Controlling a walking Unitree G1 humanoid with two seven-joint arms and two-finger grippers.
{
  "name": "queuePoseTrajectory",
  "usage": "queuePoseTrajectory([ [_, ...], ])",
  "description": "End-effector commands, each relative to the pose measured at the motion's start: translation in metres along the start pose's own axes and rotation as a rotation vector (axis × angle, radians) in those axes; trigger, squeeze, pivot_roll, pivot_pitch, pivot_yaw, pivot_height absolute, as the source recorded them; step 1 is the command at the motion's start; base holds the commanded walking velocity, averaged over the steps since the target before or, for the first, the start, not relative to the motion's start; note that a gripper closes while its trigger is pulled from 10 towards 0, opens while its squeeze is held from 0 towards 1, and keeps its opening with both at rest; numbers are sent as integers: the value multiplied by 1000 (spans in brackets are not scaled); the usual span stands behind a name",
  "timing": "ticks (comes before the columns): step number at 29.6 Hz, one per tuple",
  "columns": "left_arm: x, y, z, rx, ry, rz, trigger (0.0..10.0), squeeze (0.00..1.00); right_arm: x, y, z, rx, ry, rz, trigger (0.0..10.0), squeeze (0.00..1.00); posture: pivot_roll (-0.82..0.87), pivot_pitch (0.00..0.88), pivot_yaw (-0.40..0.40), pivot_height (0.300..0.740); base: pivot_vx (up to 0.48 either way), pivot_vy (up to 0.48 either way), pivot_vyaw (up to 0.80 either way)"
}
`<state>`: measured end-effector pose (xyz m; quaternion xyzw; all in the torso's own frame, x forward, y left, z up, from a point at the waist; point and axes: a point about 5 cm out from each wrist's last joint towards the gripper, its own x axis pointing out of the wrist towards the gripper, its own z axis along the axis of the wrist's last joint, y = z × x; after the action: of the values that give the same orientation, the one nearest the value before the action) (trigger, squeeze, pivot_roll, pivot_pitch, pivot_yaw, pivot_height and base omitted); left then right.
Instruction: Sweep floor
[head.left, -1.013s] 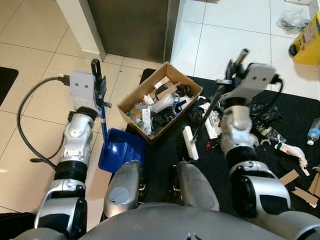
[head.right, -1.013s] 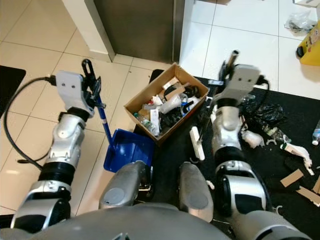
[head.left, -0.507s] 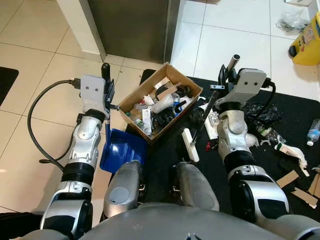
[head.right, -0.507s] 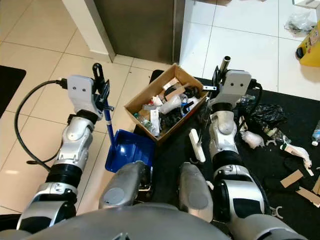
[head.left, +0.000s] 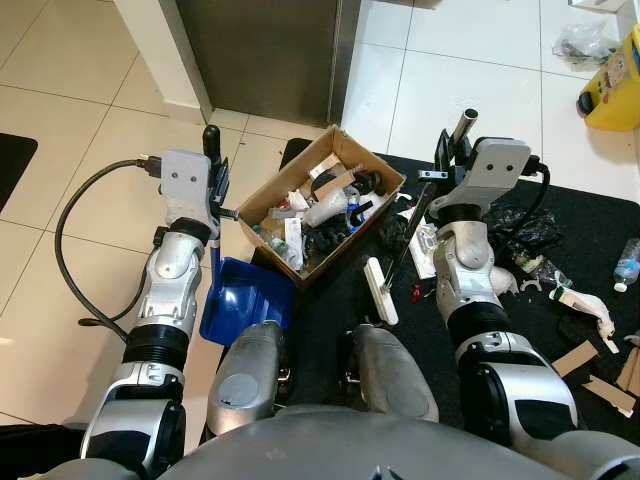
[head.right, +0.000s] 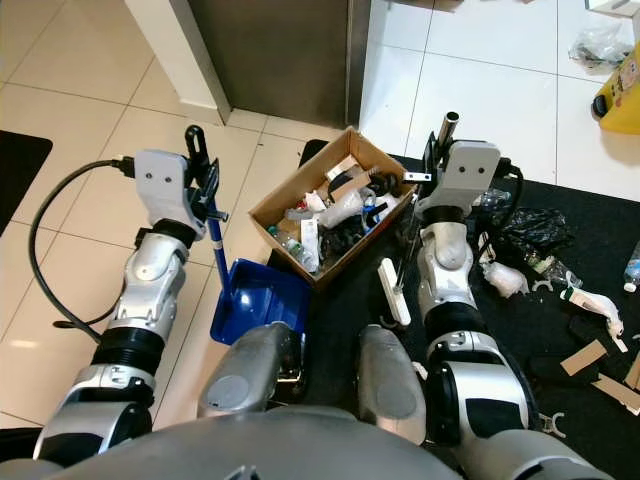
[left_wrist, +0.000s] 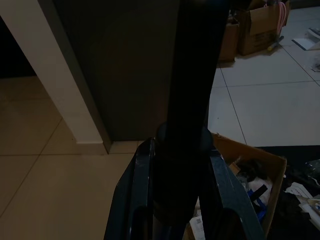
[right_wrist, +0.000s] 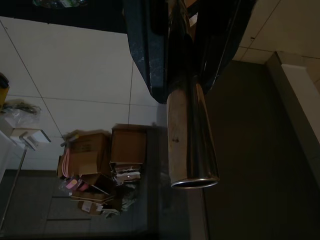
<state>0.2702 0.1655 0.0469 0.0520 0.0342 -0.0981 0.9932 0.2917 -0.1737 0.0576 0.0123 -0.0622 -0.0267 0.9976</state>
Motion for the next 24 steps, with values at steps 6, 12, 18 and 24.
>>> queuePoseTrajectory([
  [6, 5, -6, 10, -41, -50, -7, 10000, 0, 1, 0, 5, 0, -24, -4, 10000, 0, 76, 0, 3, 740, 0, 0, 0],
  [12, 5, -6, 10, -39, -47, -9, 10000, 0, 2, 0, 5, -6, -24, -10, 10000, 0, 76, 0, 5, 740, 0, 0, 0],
  [18, 6, -5, 10, -38, -46, -7, 10000, 0, 2, 1, 5, -4, -26, -8, 10000, 0, 77, 0, 5, 740, 0, 0, 0],
  [24, 5, -5, 9, -36, -44, -8, 10000, 0, 2, 2, 5, -4, -25, -6, 10000, 0, 77, 0, 7, 740, 0, 0, 0],
])
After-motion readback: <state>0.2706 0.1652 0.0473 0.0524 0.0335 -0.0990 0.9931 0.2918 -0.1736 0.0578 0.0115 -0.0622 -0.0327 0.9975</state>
